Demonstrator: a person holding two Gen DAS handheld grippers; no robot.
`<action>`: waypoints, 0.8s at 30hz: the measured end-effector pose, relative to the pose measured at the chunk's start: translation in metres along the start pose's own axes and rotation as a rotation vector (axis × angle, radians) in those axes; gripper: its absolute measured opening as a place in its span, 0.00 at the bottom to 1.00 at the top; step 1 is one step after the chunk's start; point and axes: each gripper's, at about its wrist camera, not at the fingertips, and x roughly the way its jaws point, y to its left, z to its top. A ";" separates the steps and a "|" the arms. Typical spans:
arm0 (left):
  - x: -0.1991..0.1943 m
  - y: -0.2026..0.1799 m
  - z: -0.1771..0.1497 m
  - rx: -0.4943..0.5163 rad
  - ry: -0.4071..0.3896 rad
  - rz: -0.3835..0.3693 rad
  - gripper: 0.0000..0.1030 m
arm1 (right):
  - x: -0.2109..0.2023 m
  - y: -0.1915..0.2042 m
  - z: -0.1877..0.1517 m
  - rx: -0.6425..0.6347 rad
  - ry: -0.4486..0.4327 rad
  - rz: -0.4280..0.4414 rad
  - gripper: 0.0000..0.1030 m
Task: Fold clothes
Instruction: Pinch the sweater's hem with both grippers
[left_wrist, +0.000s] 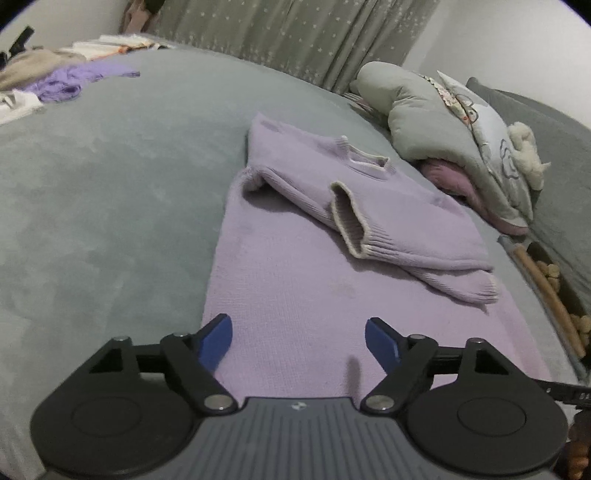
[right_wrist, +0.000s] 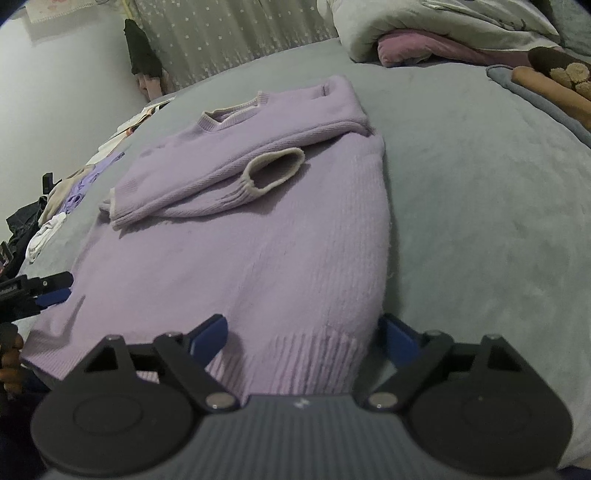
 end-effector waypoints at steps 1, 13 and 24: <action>-0.002 0.000 0.000 -0.003 -0.005 0.003 0.75 | 0.001 0.001 0.000 -0.004 -0.001 -0.003 0.87; -0.004 0.021 -0.001 -0.072 0.055 0.031 0.79 | 0.008 0.008 0.004 -0.014 -0.005 -0.017 0.92; -0.001 -0.010 -0.014 0.118 0.102 0.028 0.42 | 0.007 0.007 0.004 -0.010 -0.032 -0.048 0.40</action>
